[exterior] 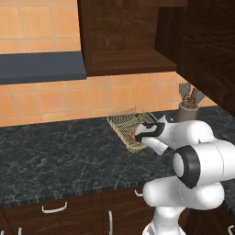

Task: Open the cabinet, pick up the bread from the cabinet and place it in the basket. Then move the basket to the dining counter.

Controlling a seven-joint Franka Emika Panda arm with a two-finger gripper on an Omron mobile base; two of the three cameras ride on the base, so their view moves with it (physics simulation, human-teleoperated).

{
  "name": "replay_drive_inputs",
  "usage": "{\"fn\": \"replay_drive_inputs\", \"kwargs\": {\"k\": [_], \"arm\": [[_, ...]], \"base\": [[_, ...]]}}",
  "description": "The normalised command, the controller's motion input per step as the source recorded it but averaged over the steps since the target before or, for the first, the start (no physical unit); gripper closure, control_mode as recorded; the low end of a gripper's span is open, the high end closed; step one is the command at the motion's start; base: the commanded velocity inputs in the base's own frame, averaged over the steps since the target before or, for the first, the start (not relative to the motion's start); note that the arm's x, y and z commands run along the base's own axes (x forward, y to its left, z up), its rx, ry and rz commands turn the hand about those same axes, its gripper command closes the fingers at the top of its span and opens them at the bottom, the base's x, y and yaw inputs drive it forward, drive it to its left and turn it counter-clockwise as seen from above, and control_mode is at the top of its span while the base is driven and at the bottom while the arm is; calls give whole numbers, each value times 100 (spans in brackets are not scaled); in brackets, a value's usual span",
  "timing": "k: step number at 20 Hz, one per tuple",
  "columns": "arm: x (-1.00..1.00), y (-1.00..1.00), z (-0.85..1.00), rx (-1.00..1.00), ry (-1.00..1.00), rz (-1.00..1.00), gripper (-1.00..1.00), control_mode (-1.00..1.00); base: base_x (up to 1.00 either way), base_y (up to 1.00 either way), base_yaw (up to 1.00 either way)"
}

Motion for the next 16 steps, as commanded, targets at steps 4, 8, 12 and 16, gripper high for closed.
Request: {"fn": "replay_drive_inputs", "kwargs": {"k": [4,8,12,16], "arm": [[0,19,16,0,0,0,100,-100],[-6,3,5,0,0,0,100,-100],[-12,2,28,0,0,0,100,-100],[-25,14,45,3,0,-4,100,-100]], "base": [[0,0,0],[0,0,0],[0,0,0],[0,0,0]]}}
